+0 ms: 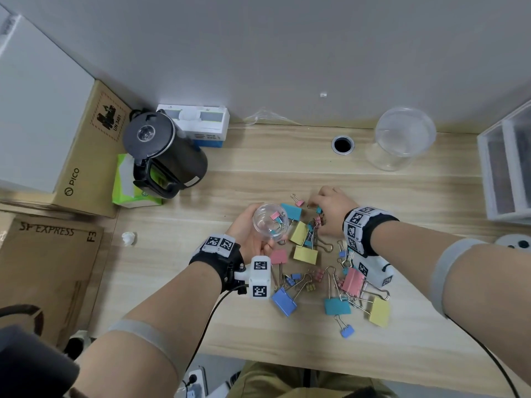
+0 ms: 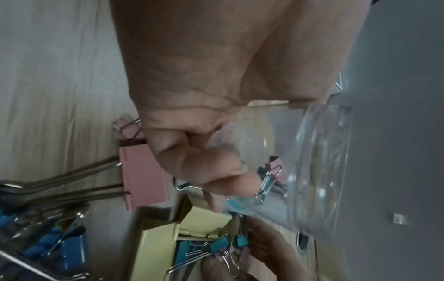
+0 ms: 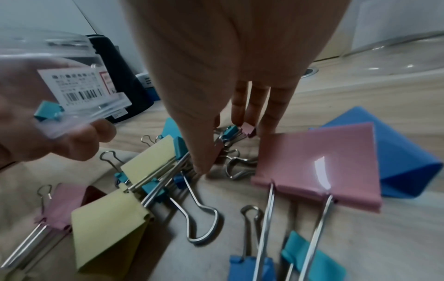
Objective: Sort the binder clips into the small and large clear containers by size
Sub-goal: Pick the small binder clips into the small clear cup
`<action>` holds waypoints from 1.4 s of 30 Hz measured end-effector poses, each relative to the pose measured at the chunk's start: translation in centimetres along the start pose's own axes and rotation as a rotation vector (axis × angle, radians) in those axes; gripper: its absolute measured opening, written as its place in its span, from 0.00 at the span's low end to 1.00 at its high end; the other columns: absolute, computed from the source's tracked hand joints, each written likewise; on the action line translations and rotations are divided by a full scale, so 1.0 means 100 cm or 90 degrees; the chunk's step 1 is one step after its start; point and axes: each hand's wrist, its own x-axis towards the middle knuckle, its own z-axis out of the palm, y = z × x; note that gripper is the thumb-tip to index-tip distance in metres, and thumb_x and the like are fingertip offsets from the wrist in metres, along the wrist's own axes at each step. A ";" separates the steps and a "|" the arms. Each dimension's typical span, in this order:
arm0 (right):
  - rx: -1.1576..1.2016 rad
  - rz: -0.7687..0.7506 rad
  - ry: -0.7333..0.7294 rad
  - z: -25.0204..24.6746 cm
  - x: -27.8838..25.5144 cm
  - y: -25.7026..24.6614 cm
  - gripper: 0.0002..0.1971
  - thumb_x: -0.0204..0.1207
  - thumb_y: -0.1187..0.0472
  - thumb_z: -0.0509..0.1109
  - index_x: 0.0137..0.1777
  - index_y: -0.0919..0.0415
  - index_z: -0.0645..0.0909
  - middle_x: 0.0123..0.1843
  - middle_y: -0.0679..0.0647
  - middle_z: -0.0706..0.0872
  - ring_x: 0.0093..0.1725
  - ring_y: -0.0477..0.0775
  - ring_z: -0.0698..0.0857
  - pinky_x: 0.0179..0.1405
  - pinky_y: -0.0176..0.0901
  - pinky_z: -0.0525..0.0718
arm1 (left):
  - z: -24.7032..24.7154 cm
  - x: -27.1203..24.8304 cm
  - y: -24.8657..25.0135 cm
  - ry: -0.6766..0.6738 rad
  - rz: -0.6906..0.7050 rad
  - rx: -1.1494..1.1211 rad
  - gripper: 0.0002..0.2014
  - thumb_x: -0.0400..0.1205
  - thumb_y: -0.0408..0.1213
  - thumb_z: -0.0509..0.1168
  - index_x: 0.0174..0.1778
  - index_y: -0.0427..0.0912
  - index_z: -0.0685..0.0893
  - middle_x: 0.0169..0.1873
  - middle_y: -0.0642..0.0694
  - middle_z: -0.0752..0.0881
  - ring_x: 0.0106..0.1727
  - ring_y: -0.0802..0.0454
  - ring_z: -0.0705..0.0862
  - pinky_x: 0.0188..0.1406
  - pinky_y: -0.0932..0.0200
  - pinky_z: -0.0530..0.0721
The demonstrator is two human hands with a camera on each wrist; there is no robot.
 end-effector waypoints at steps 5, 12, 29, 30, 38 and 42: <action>0.057 -0.012 0.029 0.005 0.007 0.001 0.22 0.70 0.59 0.77 0.65 0.51 0.82 0.56 0.52 0.75 0.60 0.57 0.73 0.62 0.48 0.76 | 0.000 0.000 0.006 -0.009 -0.007 0.004 0.26 0.80 0.59 0.62 0.60 0.40 0.84 0.45 0.35 0.87 0.24 0.51 0.75 0.21 0.64 0.76; 0.076 -0.009 0.041 -0.003 0.017 0.000 0.20 0.68 0.63 0.75 0.61 0.52 0.81 0.56 0.52 0.77 0.59 0.57 0.74 0.61 0.50 0.78 | -0.003 0.003 0.013 -0.003 -0.014 -0.004 0.25 0.79 0.58 0.63 0.58 0.41 0.85 0.46 0.36 0.87 0.25 0.51 0.74 0.22 0.64 0.75; 0.096 -0.062 0.013 -0.008 0.035 0.002 0.24 0.73 0.69 0.69 0.68 0.50 0.81 0.59 0.54 0.76 0.61 0.59 0.76 0.64 0.53 0.77 | -0.015 0.010 0.016 0.000 -0.010 0.013 0.28 0.78 0.61 0.63 0.62 0.41 0.83 0.51 0.36 0.83 0.26 0.51 0.75 0.23 0.63 0.75; 0.104 -0.055 0.021 -0.008 0.038 0.002 0.22 0.73 0.69 0.68 0.65 0.51 0.82 0.58 0.55 0.76 0.61 0.60 0.77 0.63 0.53 0.78 | -0.016 0.010 0.017 0.002 -0.005 0.013 0.28 0.78 0.61 0.64 0.62 0.41 0.83 0.53 0.35 0.82 0.26 0.51 0.75 0.23 0.63 0.75; 0.087 -0.097 0.011 -0.008 0.050 -0.001 0.27 0.74 0.71 0.68 0.72 0.50 0.79 0.65 0.57 0.74 0.64 0.60 0.74 0.68 0.53 0.76 | -0.018 0.009 0.017 0.007 -0.005 0.001 0.26 0.80 0.61 0.63 0.60 0.41 0.83 0.55 0.35 0.81 0.25 0.51 0.76 0.22 0.63 0.77; 0.071 -0.085 0.032 -0.007 0.052 -0.002 0.17 0.74 0.69 0.70 0.61 0.53 0.84 0.61 0.56 0.75 0.62 0.60 0.75 0.65 0.54 0.77 | -0.018 0.008 0.016 0.011 -0.003 -0.005 0.27 0.80 0.61 0.63 0.60 0.41 0.84 0.54 0.34 0.83 0.25 0.51 0.76 0.22 0.63 0.77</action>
